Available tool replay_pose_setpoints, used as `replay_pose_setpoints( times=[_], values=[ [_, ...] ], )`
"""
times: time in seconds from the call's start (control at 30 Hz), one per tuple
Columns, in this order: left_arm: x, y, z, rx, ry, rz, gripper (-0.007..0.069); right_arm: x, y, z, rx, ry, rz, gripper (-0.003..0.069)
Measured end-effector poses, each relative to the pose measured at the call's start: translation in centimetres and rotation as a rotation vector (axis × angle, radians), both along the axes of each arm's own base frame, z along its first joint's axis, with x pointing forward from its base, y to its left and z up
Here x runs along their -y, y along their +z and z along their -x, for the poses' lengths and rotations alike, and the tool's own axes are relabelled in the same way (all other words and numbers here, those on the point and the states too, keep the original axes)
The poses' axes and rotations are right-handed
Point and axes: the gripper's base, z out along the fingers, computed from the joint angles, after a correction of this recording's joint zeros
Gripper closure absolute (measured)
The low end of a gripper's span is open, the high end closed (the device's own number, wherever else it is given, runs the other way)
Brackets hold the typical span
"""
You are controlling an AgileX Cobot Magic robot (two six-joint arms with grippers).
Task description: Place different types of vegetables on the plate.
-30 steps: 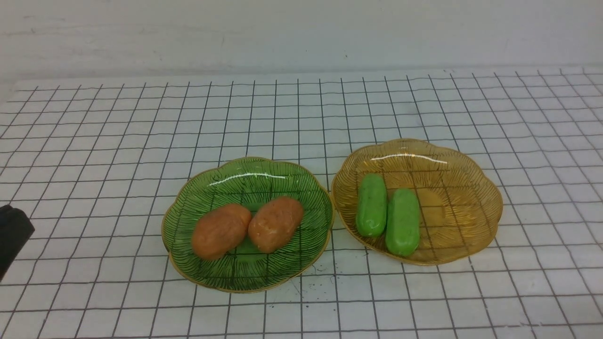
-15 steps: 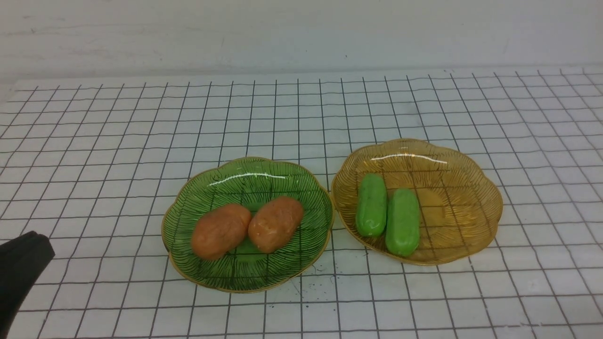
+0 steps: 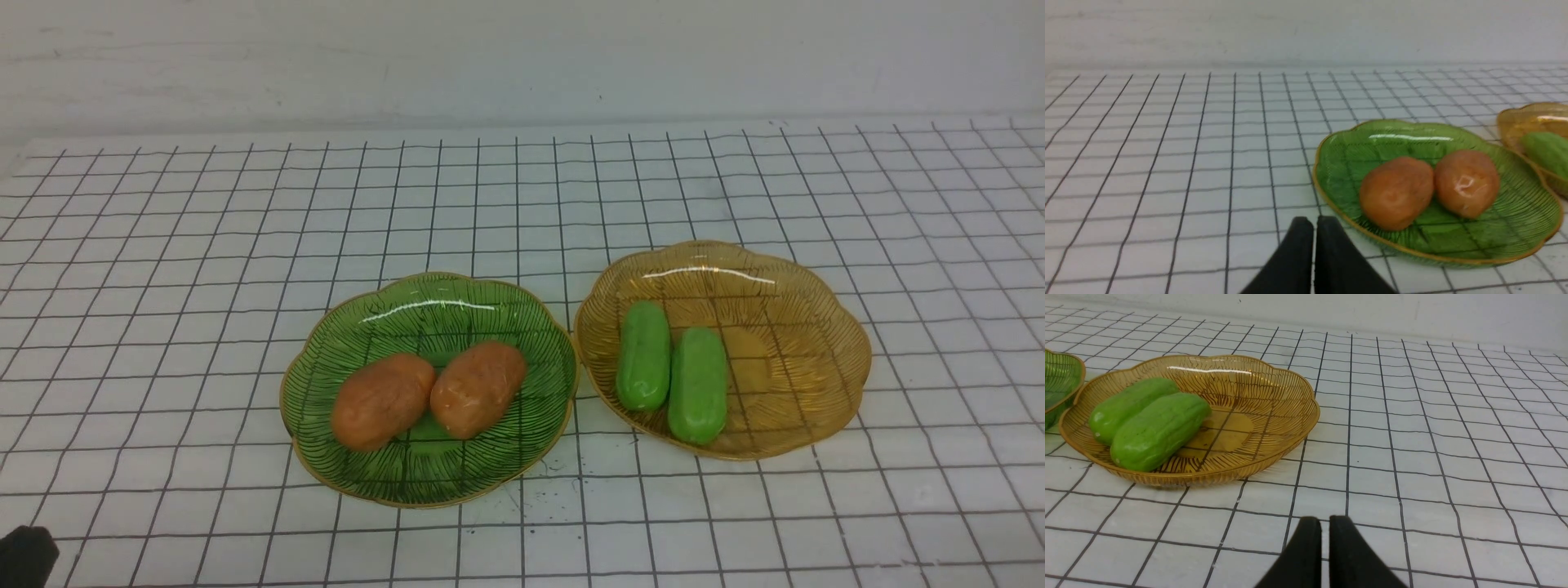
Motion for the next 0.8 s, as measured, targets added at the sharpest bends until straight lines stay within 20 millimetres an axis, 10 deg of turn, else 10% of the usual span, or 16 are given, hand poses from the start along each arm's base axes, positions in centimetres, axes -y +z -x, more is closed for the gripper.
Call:
replay_pose_setpoints(
  times=[0.33,0.8],
  values=[
    [-0.6,-3.8,-0.4,-0.119,0.123,0.005,0.0632,0.0,0.0,0.0,0.000,0.000,-0.001,0.0633],
    [-0.6,-4.0,-0.3,-0.136,0.125,0.000,0.0632,0.0,0.0,0.0,-0.001,0.000,-0.002,0.0633]
  ],
)
